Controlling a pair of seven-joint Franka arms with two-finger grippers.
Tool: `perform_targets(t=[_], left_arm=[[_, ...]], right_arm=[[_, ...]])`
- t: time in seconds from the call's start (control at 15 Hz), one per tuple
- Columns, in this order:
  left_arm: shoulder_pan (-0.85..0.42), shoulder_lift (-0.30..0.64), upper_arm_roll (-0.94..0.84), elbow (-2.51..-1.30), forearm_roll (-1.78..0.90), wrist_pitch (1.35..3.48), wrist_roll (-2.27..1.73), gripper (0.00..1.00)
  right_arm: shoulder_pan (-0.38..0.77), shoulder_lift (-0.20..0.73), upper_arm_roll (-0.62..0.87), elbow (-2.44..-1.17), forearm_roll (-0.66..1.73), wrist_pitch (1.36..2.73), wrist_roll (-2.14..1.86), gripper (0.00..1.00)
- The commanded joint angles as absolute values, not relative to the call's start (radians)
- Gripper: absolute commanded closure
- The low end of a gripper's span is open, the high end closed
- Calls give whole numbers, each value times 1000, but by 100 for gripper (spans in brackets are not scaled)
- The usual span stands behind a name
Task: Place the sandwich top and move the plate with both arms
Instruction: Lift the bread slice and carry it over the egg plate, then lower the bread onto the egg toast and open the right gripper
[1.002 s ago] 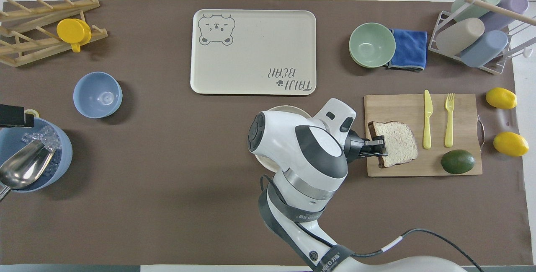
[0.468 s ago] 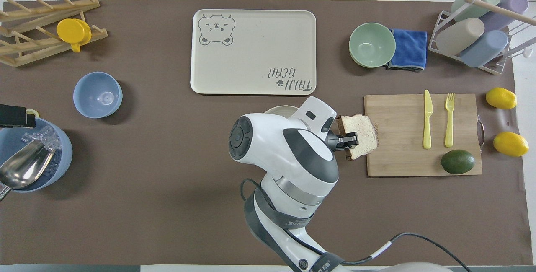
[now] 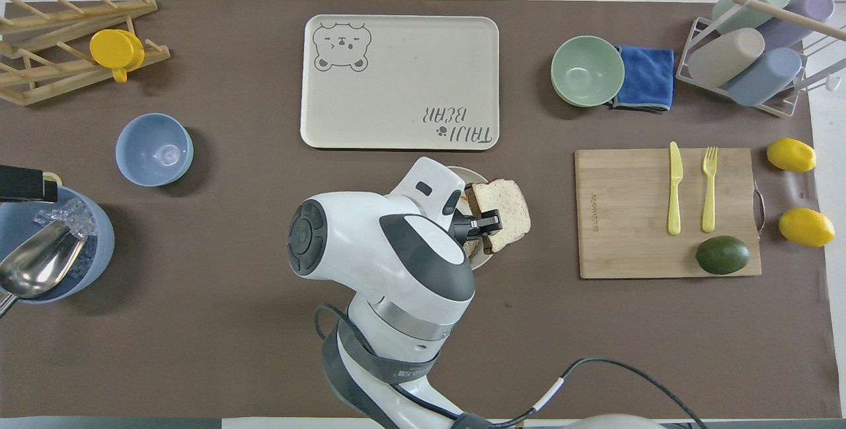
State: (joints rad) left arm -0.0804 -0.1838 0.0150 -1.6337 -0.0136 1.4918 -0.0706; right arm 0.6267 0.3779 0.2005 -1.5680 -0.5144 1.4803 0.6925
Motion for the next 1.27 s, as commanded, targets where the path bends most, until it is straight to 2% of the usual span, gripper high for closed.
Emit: perform_targets(t=[0.0, 0.27, 0.4, 0.94, 1.2], left_arm=[[-72, -221, 11, -1677, -14, 1505, -57, 0], [-80, -218, 9, -1700, -14, 1541, -64, 0], [-83, -215, 8, -1724, -15, 1558, -66, 0], [-101, -184, 6, -1782, -18, 1640, -60, 0], [-103, -184, 6, -1796, -21, 1652, -61, 0]], right_arm=[[637, 439, 224, -1497, -497, 1480, 676, 100], [634, 475, 224, -1428, -433, 1515, 676, 100], [626, 474, 224, -1445, -428, 1572, 681, 100], [626, 468, 221, -1463, -457, 1511, 683, 100], [626, 460, 222, -1506, -448, 1545, 686, 100]])
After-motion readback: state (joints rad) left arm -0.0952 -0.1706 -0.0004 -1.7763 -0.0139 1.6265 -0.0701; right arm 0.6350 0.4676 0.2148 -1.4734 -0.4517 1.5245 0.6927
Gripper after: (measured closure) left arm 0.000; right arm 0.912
